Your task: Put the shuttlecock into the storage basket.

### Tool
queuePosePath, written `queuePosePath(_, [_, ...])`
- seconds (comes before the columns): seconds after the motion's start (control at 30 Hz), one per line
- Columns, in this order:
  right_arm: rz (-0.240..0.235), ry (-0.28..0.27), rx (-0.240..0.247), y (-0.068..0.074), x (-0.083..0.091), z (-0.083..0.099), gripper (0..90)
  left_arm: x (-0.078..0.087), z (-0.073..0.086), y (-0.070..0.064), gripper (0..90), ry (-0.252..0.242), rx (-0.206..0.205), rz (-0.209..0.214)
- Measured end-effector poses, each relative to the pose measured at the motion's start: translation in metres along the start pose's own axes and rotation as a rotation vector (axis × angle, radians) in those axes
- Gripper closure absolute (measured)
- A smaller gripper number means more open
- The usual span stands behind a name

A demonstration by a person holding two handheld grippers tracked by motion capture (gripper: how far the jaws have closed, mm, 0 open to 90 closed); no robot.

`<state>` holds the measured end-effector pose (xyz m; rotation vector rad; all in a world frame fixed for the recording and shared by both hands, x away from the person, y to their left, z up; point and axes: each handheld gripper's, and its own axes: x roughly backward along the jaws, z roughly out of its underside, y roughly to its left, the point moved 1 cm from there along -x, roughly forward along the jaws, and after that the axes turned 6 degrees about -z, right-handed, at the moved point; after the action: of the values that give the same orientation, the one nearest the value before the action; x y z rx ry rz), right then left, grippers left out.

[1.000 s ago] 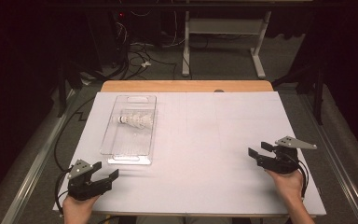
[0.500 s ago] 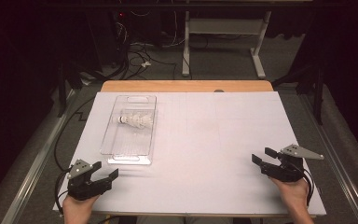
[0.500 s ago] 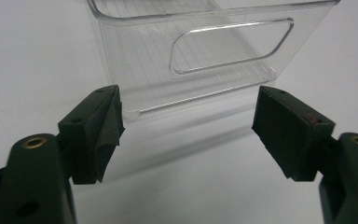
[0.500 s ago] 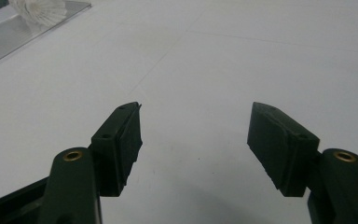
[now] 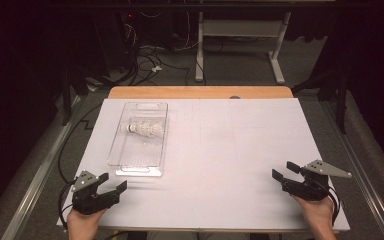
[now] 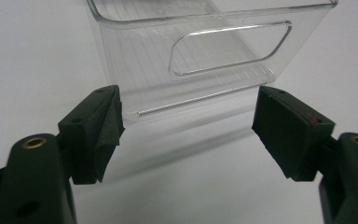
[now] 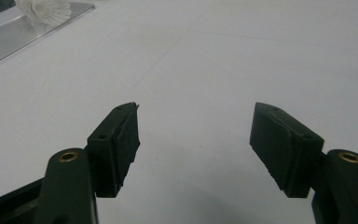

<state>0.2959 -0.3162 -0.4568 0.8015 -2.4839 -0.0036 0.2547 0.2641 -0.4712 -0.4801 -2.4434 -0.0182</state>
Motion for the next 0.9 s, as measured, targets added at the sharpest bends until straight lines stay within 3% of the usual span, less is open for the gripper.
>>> queuePosePath(0.17, [-0.013, -0.031, 0.040, 0.004, 0.007, 0.005, 33.0, 0.000, 0.000, 0.001, 25.4, 0.000, 0.007, -0.006])
queuePosePath(0.27, [-0.014, -0.017, 0.053, 0.004, 0.007, 0.009, 33.0, 0.000, 0.000, 0.002, 25.4, -0.001, 0.006, -0.001])
queuePosePath(0.9, [-0.008, -0.026, 0.029, 0.000, 0.014, 0.017, 31.6, 0.002, 0.000, 0.004, 25.6, -0.018, 0.019, 0.005])
